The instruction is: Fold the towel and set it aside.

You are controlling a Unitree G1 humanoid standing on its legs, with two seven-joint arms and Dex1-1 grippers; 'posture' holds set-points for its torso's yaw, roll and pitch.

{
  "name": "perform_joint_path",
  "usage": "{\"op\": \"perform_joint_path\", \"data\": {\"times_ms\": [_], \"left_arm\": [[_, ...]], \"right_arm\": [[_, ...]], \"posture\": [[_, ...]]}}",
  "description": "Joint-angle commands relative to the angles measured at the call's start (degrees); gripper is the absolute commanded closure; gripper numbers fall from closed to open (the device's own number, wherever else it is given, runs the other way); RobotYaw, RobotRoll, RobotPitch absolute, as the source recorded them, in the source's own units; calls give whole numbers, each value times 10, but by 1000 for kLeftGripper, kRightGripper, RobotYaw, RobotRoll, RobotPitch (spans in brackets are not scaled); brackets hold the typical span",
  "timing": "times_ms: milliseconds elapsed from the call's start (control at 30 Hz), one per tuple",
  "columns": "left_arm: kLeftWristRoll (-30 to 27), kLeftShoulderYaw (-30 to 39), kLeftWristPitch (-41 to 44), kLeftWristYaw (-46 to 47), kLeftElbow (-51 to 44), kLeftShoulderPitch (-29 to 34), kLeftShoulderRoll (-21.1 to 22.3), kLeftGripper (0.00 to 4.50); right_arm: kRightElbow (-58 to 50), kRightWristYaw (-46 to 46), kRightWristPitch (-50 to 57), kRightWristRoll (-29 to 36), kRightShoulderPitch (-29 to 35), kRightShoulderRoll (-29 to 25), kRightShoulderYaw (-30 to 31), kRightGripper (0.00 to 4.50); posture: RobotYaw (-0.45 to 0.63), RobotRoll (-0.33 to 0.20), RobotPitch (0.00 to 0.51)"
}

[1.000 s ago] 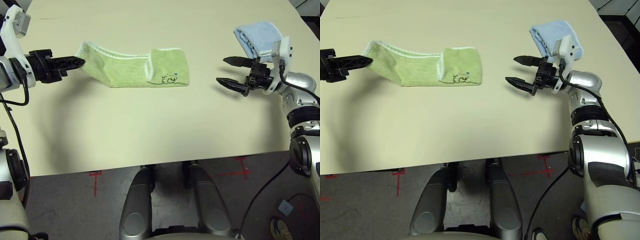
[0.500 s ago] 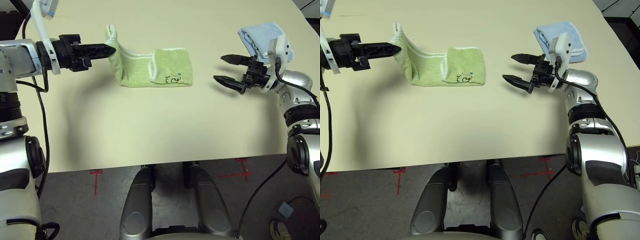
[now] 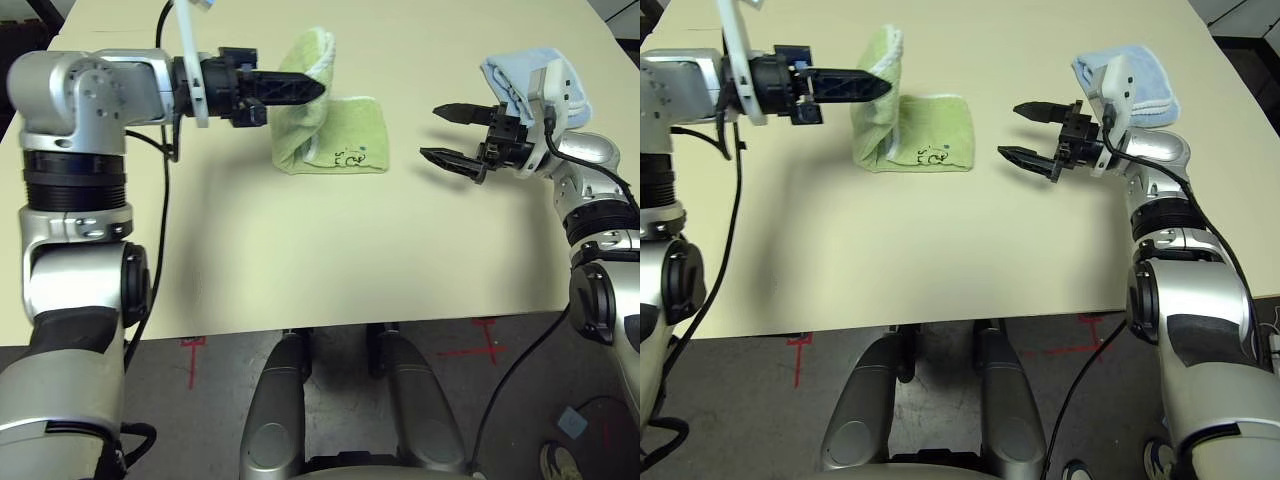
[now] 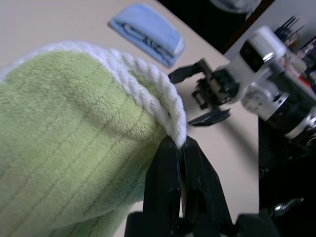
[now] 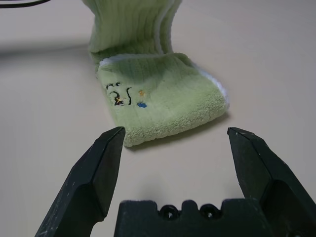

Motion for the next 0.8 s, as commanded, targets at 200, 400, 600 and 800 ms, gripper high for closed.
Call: {"op": "perform_joint_path", "data": {"times_ms": [200, 400, 600, 800], "left_arm": [[50, -42, -52, -26, 63, -23, -37, 4488], [54, -40, -54, -40, 81, -48, -68, 4488], [59, -47, -48, -60, 86, -62, -81, 4488], [79, -62, -62, -68, 96, -55, -88, 4488]], "right_arm": [[-16, 2, 3, 1, 14, -5, -2, 0], [-19, 2, 5, 2, 15, -6, -3, 0], [-20, 3, 6, 3, 14, -6, -3, 0], [-21, 4, 6, 4, 13, -6, -3, 0]], "posture": [[45, 0, 298], [42, 0, 295], [41, 0, 290], [40, 0, 289]]}}
